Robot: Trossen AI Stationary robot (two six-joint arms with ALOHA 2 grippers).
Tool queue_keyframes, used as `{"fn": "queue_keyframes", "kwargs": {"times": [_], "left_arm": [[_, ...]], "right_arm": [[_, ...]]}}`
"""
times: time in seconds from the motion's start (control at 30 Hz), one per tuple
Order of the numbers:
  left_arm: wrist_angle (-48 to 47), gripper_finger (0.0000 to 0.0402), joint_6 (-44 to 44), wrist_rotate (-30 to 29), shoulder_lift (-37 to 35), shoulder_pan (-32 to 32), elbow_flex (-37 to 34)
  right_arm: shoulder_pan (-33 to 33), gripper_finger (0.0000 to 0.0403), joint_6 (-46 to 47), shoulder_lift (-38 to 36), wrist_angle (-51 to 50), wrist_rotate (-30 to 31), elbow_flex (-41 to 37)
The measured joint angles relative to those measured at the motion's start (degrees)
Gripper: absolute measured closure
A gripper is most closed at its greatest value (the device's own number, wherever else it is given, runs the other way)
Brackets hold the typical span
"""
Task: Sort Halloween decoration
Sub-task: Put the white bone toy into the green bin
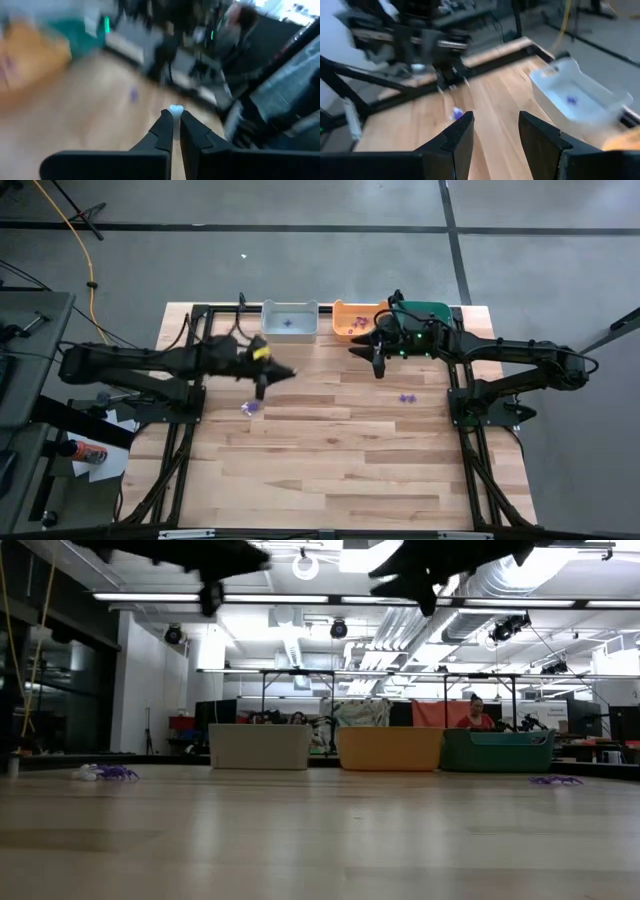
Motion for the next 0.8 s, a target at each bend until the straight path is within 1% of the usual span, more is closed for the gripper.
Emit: {"fn": "queue_keyframes", "kwargs": {"times": [0.03,0.2,0.3,0.37,0.67,0.73,0.8], "left_arm": [[4.0,0.0399,2.9,0.0,1.6,1.3,0.0],[17.8,0.0399,18.4,0.5,7.4,6.3,-0.1],[23.6,0.0399,23.0,1.4,9.1,7.7,-0.1],[24.7,0.0399,23.4,1.5,9.6,8.2,-0.1],[24.5,0.0399,23.3,1.3,9.7,8.8,-0.1],[24.5,0.0399,21.8,-1.2,9.7,8.8,-0.1],[24.6,0.0399,19.9,-4.3,10.6,8.8,0.1]], "right_arm": [[0.0,0.0251,0.0,0.0,1.5,-0.2,0.0],[0.1,0.0251,-0.4,0.0,10.4,-0.5,0.0],[0.1,0.0251,-2.1,0.0,13.6,-2.6,0.0],[0.1,0.0251,-2.9,0.0,14.3,-3.3,0.0],[0.2,0.0251,-3.1,0.0,14.3,-3.0,0.0],[0.2,0.0251,-2.9,0.0,15.1,-1.8,0.0],[0.1,0.0251,-1.9,0.0,18.0,-0.6,0.0]]}}
